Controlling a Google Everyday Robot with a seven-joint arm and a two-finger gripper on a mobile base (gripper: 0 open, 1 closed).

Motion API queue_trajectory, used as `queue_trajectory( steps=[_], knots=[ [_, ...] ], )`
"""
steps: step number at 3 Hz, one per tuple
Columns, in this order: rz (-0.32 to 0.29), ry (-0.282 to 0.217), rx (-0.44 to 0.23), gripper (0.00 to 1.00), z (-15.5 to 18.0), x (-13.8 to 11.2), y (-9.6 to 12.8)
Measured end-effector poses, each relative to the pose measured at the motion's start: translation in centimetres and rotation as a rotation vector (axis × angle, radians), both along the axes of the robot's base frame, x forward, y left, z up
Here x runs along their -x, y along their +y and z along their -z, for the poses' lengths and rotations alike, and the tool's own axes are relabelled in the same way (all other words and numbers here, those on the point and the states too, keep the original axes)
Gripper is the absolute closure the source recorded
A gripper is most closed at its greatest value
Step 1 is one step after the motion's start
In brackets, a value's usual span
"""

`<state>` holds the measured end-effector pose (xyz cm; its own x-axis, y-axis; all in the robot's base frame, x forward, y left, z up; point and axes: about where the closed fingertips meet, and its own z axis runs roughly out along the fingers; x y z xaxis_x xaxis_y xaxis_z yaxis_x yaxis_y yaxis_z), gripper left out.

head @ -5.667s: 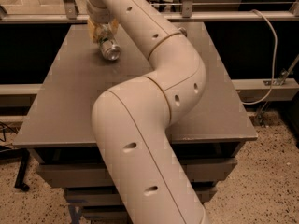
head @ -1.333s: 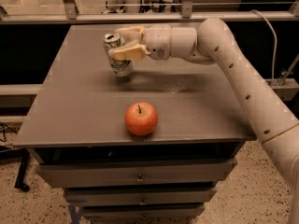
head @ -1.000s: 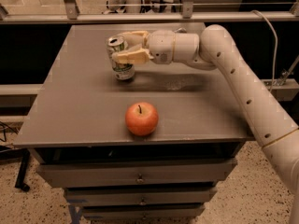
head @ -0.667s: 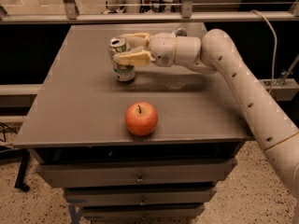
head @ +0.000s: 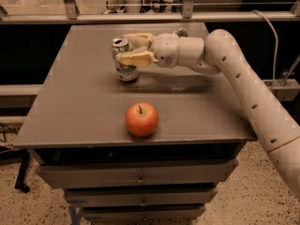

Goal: Place 7up can upright

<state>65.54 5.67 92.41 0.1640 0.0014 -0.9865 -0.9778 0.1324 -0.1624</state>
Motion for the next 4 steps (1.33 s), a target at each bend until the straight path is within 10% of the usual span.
queue_trajectory(
  steps=[2, 4],
  knots=[
    [0.001, 0.003, 0.012, 0.00, 0.3, 0.2, -0.5],
    [0.081, -0.029, 0.086, 0.00, -2.2, 0.6, -4.7]
  ],
)
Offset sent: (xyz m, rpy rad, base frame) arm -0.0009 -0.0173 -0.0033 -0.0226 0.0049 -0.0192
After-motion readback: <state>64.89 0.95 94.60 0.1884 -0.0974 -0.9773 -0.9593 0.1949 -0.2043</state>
